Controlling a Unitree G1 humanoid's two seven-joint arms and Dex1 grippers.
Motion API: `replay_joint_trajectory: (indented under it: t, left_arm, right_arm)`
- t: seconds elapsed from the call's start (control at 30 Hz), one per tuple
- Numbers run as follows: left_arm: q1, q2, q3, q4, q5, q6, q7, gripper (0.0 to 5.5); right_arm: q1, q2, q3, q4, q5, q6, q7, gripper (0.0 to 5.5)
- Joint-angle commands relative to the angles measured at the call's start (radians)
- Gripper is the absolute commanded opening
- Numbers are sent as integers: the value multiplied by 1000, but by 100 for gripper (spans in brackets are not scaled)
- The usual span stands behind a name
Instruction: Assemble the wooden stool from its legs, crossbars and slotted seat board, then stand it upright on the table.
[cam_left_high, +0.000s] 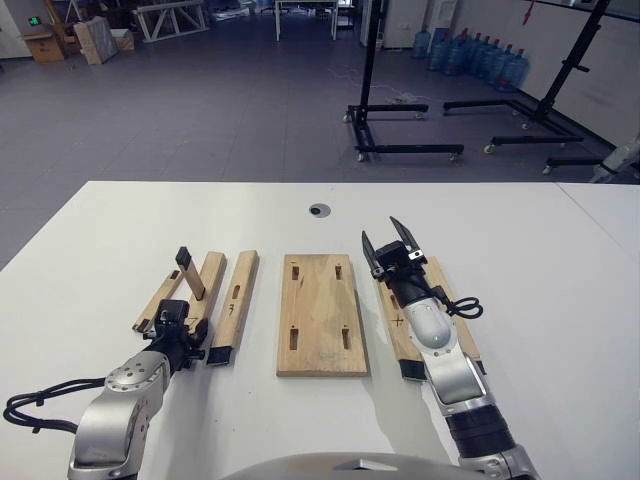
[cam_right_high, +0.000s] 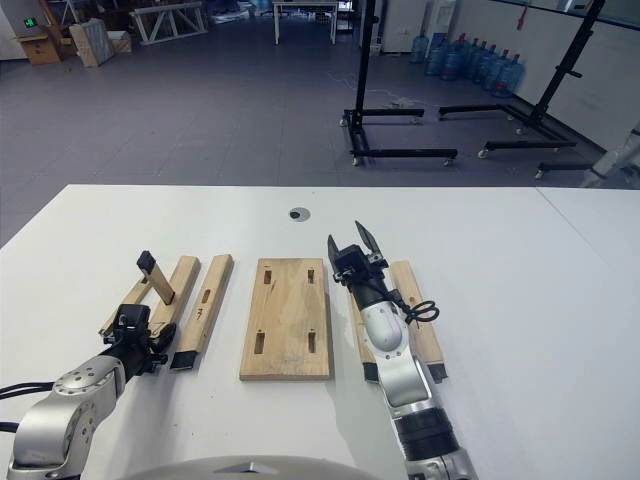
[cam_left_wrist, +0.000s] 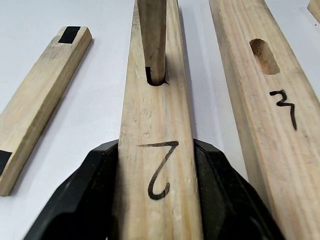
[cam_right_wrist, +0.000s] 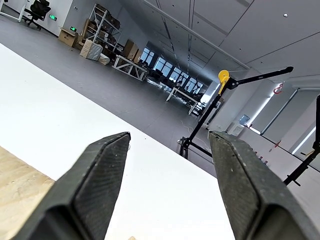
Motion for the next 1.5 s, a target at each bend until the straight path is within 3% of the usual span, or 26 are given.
replay_joint_trajectory:
  t: [0.03, 0.2, 0.3, 0.4, 0.53, 0.63, 0.77, 0.9, 1.07, 1.3, 1.5]
  left_arm:
    - [-15, -31, 21, 66, 10, -12, 26, 202]
    - [-158, -40, 52, 65, -23, -132, 0, 202]
    - [-224, -30, 55, 100, -26, -168, -16, 202]
    - [-290, -70, 100, 103, -107, -211, -47, 202]
    - [-267, -154, 147, 24, -466, -151, -246, 202]
    - [-264, -121, 142, 28, -700, -54, -418, 202]
    - [-274, -72, 149, 66, -894, 30, -543, 202]
    - [-283, -17, 132, 100, -997, 77, -627, 202]
    - [-260, -5, 89, 95, -1049, 78, -651, 202]
    - [-255, 98, -28, 118, -885, 22, -710, 202]
    - [-262, 103, -57, 136, -854, -12, -758, 202]
  right_arm:
    - [-25, -1, -5, 21, 6, -10, -7, 287]
    - [-64, -4, -36, 21, 51, -52, -2, 287]
    - [-100, -6, -92, 1, 201, -57, 75, 287]
    - [-165, 1, -202, -11, 478, 61, 191, 287]
    - [-205, -10, -295, -70, 1023, 395, 462, 287]
    - [-220, -35, -349, -48, 1321, 608, 596, 287]
    - [-233, -75, -393, 11, 1563, 807, 715, 287]
    - [-246, -89, -389, 34, 1621, 891, 732, 287]
    - [-266, -85, -374, 25, 1651, 959, 730, 366]
    - [-275, -65, -321, -25, 1624, 983, 664, 366]
    - [-303, -67, -316, -5, 1625, 996, 669, 366]
